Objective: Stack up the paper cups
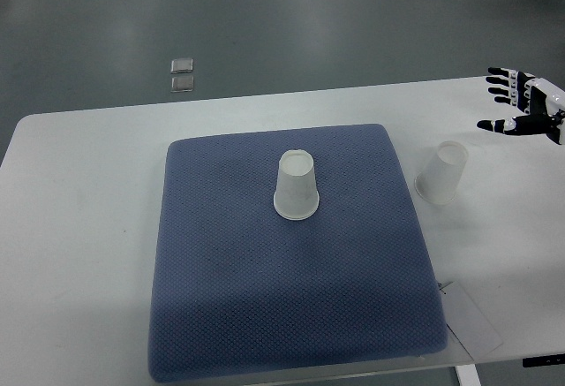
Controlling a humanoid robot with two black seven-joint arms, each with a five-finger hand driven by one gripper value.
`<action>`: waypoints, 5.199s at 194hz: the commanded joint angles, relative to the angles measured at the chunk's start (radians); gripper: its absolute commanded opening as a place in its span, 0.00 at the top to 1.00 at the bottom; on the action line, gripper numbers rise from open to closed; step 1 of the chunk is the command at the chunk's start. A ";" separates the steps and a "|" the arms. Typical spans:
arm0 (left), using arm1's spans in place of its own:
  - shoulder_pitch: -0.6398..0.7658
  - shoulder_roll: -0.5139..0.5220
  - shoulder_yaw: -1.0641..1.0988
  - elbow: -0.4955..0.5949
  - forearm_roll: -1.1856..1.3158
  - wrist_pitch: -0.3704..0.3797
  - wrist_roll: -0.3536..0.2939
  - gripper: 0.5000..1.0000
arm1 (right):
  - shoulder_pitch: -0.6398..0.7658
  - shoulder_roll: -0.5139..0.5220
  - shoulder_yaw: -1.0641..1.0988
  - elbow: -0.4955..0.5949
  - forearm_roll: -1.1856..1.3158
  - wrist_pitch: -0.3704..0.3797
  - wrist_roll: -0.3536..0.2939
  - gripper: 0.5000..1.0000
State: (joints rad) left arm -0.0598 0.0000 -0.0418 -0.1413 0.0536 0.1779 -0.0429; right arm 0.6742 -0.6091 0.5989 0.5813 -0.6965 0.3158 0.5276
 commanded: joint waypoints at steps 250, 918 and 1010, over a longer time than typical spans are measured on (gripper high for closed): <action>0.000 0.000 -0.004 -0.003 0.000 0.000 0.000 0.00 | 0.041 0.003 -0.001 0.000 0.003 0.019 -0.008 0.13; 0.000 0.000 -0.004 -0.003 0.000 0.000 0.000 0.00 | 0.360 -0.080 -0.320 0.169 -0.911 -0.150 0.063 1.00; 0.000 0.000 -0.004 -0.003 0.000 0.000 0.000 0.00 | 0.670 -0.054 -0.320 0.319 -0.753 0.012 0.058 1.00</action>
State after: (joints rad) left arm -0.0598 0.0000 -0.0460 -0.1442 0.0532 0.1778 -0.0429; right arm 1.3051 -0.6792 0.2794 0.8515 -1.4572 0.3102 0.5864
